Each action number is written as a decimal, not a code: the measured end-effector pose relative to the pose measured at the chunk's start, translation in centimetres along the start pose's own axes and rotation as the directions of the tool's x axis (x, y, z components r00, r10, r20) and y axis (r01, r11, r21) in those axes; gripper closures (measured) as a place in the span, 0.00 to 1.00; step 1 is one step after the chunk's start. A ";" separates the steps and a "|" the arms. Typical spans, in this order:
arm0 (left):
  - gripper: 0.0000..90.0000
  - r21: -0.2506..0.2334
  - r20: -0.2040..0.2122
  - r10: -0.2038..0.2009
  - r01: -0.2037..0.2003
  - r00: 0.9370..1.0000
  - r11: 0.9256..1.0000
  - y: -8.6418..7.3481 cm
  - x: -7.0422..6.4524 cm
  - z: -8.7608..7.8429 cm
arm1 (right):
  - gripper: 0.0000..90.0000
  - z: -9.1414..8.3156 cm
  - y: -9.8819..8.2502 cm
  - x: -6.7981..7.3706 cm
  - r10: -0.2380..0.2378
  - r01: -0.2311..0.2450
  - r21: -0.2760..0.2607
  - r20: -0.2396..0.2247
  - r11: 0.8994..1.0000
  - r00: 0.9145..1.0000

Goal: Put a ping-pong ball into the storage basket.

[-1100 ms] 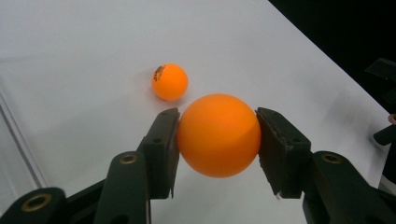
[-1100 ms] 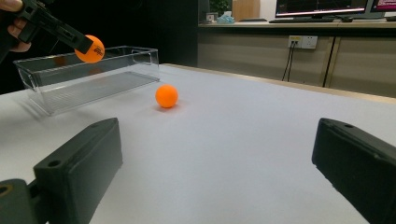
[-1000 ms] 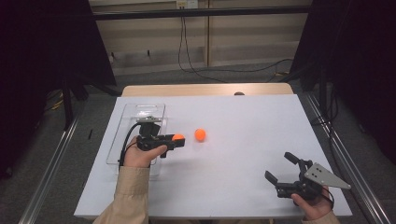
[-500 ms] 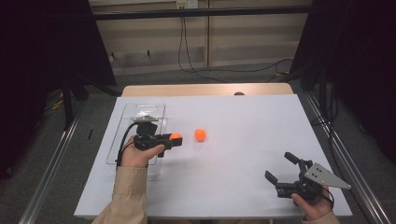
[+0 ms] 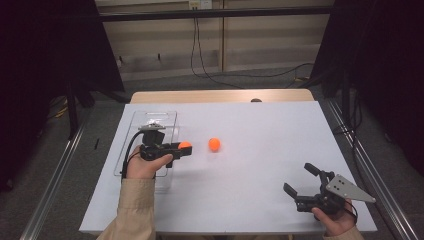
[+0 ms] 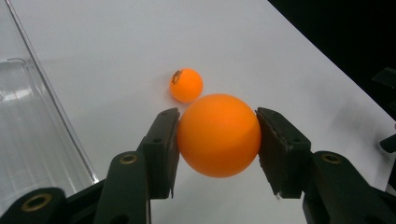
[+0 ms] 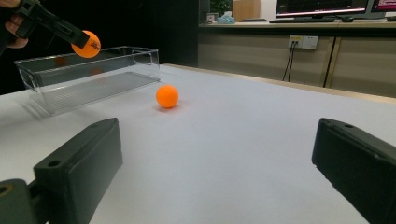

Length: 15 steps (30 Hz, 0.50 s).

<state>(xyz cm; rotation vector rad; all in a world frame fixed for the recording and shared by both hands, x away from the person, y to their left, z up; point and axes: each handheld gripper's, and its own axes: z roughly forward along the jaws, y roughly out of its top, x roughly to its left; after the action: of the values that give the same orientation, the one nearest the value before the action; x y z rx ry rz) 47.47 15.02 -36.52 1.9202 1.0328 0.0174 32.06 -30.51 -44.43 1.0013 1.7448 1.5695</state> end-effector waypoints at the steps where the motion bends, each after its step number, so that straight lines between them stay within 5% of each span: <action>1: 0.57 -0.005 0.001 -0.007 0.007 1.000 1.000 0.0 0.0 0.0 | 0.02 0.0 0.0 0.0 0.000 0.000 0.000 0.000 1.000 1.000; 15: 0.57 -0.016 -0.012 -0.012 0.011 1.000 1.000 0.0 0.5 -0.7 | 0.02 0.0 0.0 0.0 -0.001 0.001 -0.002 -0.001 1.000 1.000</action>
<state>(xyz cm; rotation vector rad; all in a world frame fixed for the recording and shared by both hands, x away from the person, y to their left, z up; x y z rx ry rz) 47.46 15.86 -36.29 1.9016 1.0486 0.0308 32.06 -30.53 -44.43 0.9983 1.7439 1.5711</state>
